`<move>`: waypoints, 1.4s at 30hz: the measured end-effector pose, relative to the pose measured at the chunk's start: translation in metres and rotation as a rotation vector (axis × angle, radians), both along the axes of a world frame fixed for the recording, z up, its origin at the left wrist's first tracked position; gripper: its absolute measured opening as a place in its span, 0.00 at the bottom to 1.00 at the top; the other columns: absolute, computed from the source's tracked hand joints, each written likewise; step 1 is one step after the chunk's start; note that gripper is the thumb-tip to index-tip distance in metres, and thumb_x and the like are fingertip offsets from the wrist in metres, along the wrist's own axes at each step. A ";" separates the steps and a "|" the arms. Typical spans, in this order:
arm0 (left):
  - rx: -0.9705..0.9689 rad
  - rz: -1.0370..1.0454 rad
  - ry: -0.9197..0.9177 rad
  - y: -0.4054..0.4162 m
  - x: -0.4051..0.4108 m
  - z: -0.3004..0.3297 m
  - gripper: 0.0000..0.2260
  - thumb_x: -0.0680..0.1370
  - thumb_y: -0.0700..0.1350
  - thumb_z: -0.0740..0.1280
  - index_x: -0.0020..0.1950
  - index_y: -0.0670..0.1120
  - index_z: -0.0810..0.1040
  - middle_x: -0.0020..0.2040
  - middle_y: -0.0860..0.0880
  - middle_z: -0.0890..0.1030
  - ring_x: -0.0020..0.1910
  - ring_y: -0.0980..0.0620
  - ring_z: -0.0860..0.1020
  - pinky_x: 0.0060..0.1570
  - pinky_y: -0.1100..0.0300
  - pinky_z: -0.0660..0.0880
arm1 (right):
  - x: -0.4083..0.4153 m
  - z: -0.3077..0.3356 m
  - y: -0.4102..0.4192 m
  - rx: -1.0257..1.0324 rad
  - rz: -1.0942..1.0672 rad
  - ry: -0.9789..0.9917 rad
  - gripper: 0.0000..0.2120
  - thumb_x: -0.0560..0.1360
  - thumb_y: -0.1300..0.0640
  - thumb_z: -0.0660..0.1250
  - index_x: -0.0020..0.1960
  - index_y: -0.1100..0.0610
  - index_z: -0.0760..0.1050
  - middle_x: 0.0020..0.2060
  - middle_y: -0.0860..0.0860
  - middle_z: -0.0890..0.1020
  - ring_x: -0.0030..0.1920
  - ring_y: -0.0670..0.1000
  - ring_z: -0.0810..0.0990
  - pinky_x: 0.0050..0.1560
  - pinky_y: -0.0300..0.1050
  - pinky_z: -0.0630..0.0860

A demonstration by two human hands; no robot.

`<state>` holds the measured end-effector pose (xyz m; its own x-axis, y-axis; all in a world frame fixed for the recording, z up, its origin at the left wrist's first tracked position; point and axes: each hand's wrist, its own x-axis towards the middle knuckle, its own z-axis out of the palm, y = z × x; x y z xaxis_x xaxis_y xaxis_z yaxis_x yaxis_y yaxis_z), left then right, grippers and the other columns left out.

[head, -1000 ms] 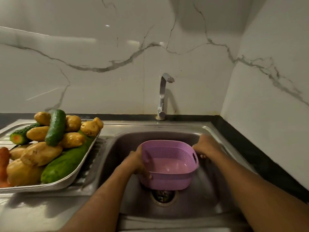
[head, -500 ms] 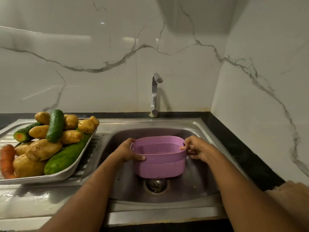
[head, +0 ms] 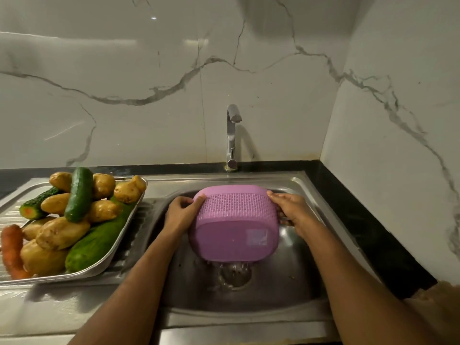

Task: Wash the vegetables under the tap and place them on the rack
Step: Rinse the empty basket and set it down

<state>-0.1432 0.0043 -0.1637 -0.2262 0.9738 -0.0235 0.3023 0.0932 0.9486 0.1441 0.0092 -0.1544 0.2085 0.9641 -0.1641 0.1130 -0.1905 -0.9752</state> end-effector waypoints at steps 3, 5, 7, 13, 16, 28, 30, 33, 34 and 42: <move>0.017 -0.049 -0.096 -0.007 0.007 0.007 0.18 0.80 0.62 0.66 0.60 0.49 0.78 0.52 0.52 0.82 0.50 0.53 0.80 0.45 0.62 0.74 | 0.002 -0.001 0.001 -0.028 -0.068 0.015 0.14 0.78 0.46 0.73 0.50 0.58 0.84 0.41 0.55 0.88 0.41 0.54 0.87 0.39 0.46 0.83; 0.020 -0.086 -0.153 -0.013 0.010 0.011 0.14 0.81 0.61 0.63 0.56 0.53 0.78 0.50 0.55 0.81 0.49 0.55 0.80 0.43 0.63 0.73 | 0.004 -0.004 0.006 -0.061 -0.123 0.000 0.16 0.76 0.45 0.74 0.48 0.59 0.83 0.38 0.55 0.88 0.40 0.55 0.88 0.43 0.50 0.85; 0.014 -0.136 -0.180 -0.016 0.012 0.011 0.12 0.80 0.62 0.63 0.54 0.55 0.78 0.51 0.54 0.82 0.50 0.54 0.81 0.44 0.62 0.74 | 0.005 -0.007 0.010 -0.085 -0.169 -0.011 0.17 0.75 0.44 0.76 0.46 0.59 0.82 0.36 0.55 0.87 0.41 0.57 0.88 0.47 0.54 0.86; -0.011 -0.169 -0.166 -0.020 0.005 0.013 0.20 0.76 0.66 0.65 0.55 0.52 0.81 0.51 0.50 0.86 0.49 0.48 0.85 0.50 0.55 0.82 | 0.001 -0.009 0.010 -0.112 -0.193 -0.009 0.20 0.71 0.42 0.78 0.45 0.60 0.83 0.35 0.54 0.87 0.38 0.56 0.87 0.37 0.47 0.83; 0.025 -0.142 -0.171 -0.023 0.005 0.014 0.16 0.77 0.65 0.65 0.53 0.54 0.80 0.50 0.52 0.85 0.49 0.51 0.85 0.48 0.57 0.82 | -0.003 -0.005 0.006 -0.074 -0.215 -0.058 0.18 0.73 0.43 0.76 0.43 0.58 0.82 0.34 0.53 0.87 0.37 0.54 0.87 0.37 0.46 0.83; 0.269 -0.056 -0.039 -0.040 0.002 0.012 0.24 0.78 0.68 0.64 0.68 0.56 0.78 0.57 0.56 0.84 0.54 0.59 0.83 0.50 0.61 0.81 | -0.011 0.005 -0.012 0.273 -0.306 -0.255 0.13 0.81 0.55 0.66 0.40 0.60 0.78 0.32 0.55 0.82 0.30 0.48 0.80 0.33 0.44 0.79; 0.221 -0.057 -0.021 -0.044 -0.001 0.010 0.30 0.75 0.73 0.63 0.68 0.54 0.78 0.56 0.54 0.85 0.52 0.59 0.84 0.52 0.59 0.83 | -0.014 0.003 -0.016 0.172 -0.256 -0.275 0.14 0.81 0.54 0.66 0.40 0.59 0.80 0.33 0.56 0.83 0.33 0.53 0.82 0.36 0.47 0.79; 0.217 -0.052 -0.007 -0.045 -0.001 0.010 0.33 0.73 0.76 0.62 0.68 0.55 0.78 0.57 0.56 0.84 0.54 0.61 0.82 0.54 0.60 0.81 | -0.015 0.008 -0.023 0.118 -0.221 -0.306 0.16 0.82 0.52 0.64 0.42 0.60 0.81 0.33 0.56 0.83 0.37 0.59 0.84 0.40 0.49 0.79; 0.220 -0.046 -0.023 -0.047 0.001 0.011 0.33 0.73 0.75 0.61 0.68 0.55 0.78 0.57 0.56 0.84 0.54 0.62 0.82 0.53 0.62 0.80 | -0.016 0.013 -0.028 0.151 -0.225 -0.280 0.18 0.83 0.49 0.63 0.43 0.60 0.81 0.33 0.56 0.83 0.37 0.59 0.84 0.40 0.50 0.79; 0.164 -0.006 -0.024 -0.059 0.001 0.015 0.30 0.76 0.71 0.58 0.69 0.54 0.78 0.56 0.57 0.84 0.54 0.61 0.82 0.54 0.64 0.80 | -0.025 0.046 -0.060 0.007 0.375 -0.280 0.34 0.66 0.36 0.78 0.67 0.44 0.71 0.52 0.50 0.84 0.50 0.54 0.86 0.48 0.50 0.85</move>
